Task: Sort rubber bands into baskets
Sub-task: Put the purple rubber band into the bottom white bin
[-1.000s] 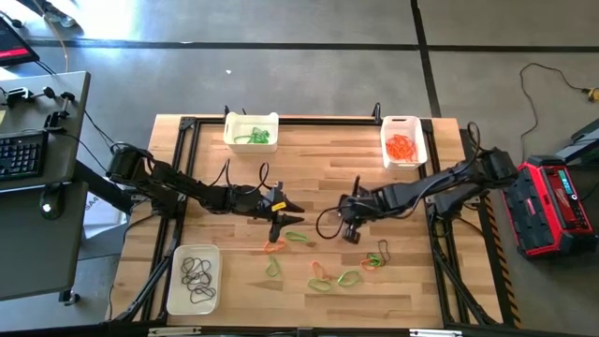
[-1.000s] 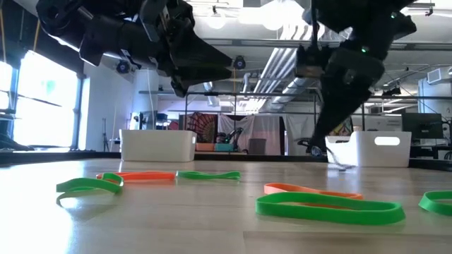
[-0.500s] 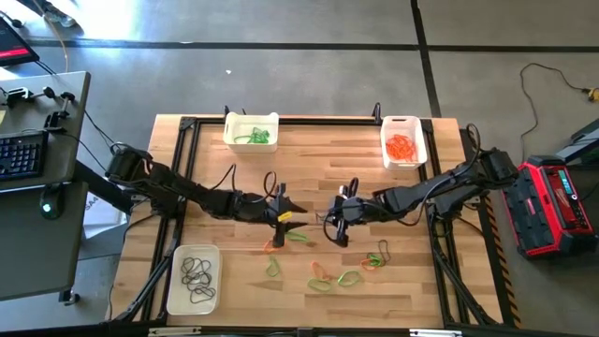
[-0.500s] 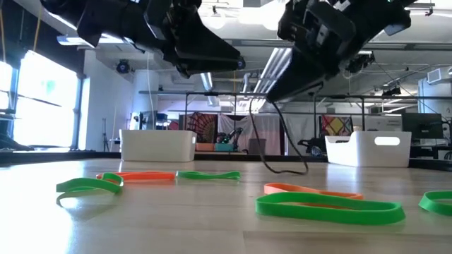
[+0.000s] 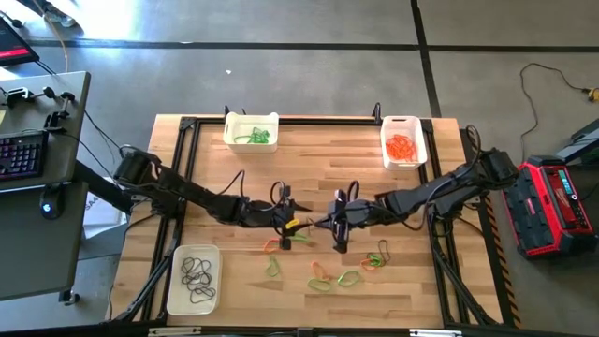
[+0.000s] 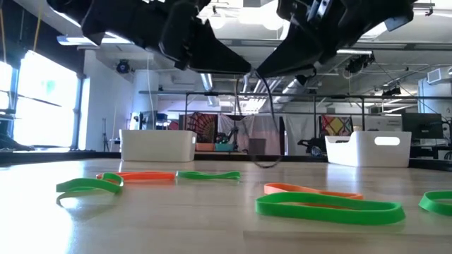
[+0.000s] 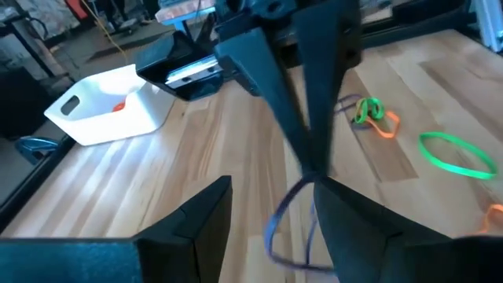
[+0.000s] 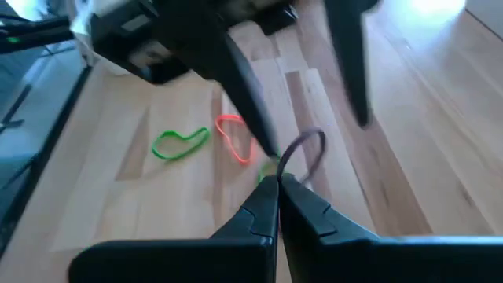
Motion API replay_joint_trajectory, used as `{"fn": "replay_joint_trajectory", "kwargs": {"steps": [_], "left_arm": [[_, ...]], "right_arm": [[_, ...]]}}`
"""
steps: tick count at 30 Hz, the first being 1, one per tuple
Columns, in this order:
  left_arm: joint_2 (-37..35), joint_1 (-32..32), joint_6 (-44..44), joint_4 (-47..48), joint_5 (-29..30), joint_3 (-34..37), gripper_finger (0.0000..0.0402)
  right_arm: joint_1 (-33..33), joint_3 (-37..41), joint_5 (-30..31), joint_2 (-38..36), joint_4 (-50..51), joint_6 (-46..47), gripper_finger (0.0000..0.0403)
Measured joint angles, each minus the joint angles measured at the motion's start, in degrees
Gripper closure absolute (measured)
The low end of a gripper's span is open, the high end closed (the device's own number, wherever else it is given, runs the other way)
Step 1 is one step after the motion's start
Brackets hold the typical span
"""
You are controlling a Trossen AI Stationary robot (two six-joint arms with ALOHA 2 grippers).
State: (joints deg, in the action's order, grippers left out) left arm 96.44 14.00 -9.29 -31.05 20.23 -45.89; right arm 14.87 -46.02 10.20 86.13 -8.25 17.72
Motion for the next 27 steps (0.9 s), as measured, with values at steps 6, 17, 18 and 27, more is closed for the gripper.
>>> {"fn": "replay_joint_trajectory", "kwargs": {"steps": [6,17,18,27], "left_arm": [[1.8,-0.1,-2.4,2.4,0.4,-1.7,0.0258],[1.8,0.0,-4.0,7.2,-1.3,-4.7,0.0396],[1.8,0.0,-4.0,7.6,-1.3,-5.0,0.0397],[-4.4,0.3,-1.5,18.8,-2.9,-5.7,0.0401]], "right_arm": [[1.1,0.0,-0.2,0.0,-1.6,-0.2,0.0403],[1.6,0.0,-0.1,0.0,-3.0,-1.1,0.0402],[1.6,0.0,0.4,0.0,-2.8,-0.9,0.0401],[1.7,-0.1,6.2,0.0,0.6,-0.1,0.0307]]}}
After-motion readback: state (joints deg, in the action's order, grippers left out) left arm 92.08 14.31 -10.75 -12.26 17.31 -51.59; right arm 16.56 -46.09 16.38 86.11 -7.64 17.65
